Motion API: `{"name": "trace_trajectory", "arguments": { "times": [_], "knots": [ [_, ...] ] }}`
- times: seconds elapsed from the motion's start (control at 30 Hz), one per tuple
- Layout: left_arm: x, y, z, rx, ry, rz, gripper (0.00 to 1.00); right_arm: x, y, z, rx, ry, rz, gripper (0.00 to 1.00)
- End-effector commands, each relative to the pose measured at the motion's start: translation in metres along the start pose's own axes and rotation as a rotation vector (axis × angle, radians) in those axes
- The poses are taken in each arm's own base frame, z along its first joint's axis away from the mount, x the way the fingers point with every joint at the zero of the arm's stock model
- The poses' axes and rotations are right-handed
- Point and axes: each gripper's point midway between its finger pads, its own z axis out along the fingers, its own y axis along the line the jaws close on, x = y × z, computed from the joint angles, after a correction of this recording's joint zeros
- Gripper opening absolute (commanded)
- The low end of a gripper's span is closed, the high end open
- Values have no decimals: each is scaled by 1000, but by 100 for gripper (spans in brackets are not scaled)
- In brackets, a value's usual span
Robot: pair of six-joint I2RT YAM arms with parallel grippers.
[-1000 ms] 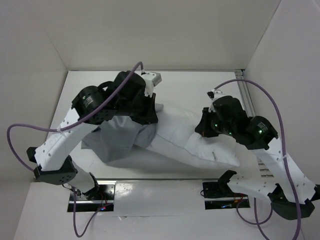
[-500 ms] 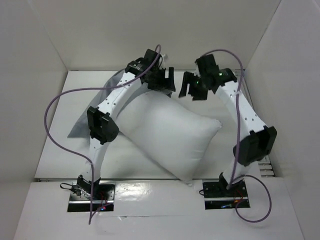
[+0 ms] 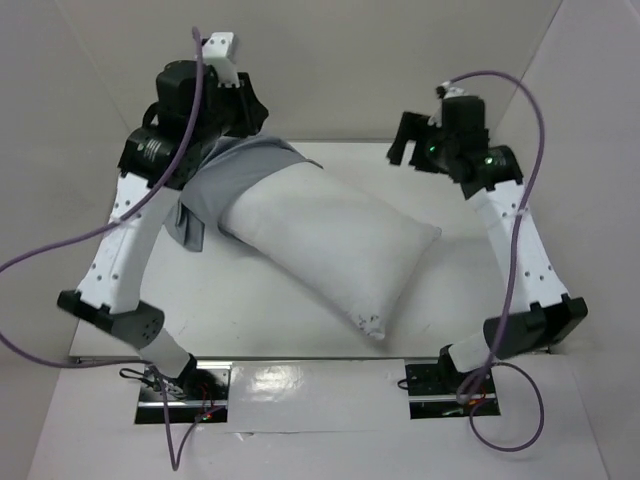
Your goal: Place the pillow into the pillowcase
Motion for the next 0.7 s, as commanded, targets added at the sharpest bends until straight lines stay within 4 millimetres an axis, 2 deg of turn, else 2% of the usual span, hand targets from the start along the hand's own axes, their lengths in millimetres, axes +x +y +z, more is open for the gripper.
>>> {"name": "trace_trajectory", "arguments": {
  "times": [0.0,0.03,0.07,0.1,0.13,0.2,0.23,0.3,0.33,0.37,0.4,0.47,0.67],
  "knots": [
    [85,63,20,-244,217,95,47,49,40,-17,-85,55,-104,94],
    [96,86,13,-374,232,98,64,79,40,-13,-77,111,-112,94],
    [102,94,3,-426,230,70,88,84,40,-21,-80,101,-83,94],
    [116,105,-3,-477,253,66,92,94,36,-22,-72,118,-70,94],
    [149,123,-6,-564,305,66,92,115,31,-18,-59,159,-52,95],
    [166,133,-18,-619,310,36,92,130,28,-25,-75,184,-32,95],
    [187,146,-24,-683,335,37,92,146,23,-23,-68,220,-26,95],
    [197,151,-36,-731,308,-30,91,157,21,-32,-84,244,7,98],
    [215,155,-37,-740,324,-37,91,165,19,-34,-86,265,16,98],
    [220,159,-39,-762,312,-55,91,178,12,-35,-69,298,43,100],
    [226,164,-39,-773,320,-56,91,180,14,-42,-91,296,56,100],
    [232,174,-43,-823,316,-66,90,196,7,-47,-79,340,90,100],
    [256,206,-33,-907,384,-103,85,221,-1,-64,-98,377,157,100]
  ]
}}
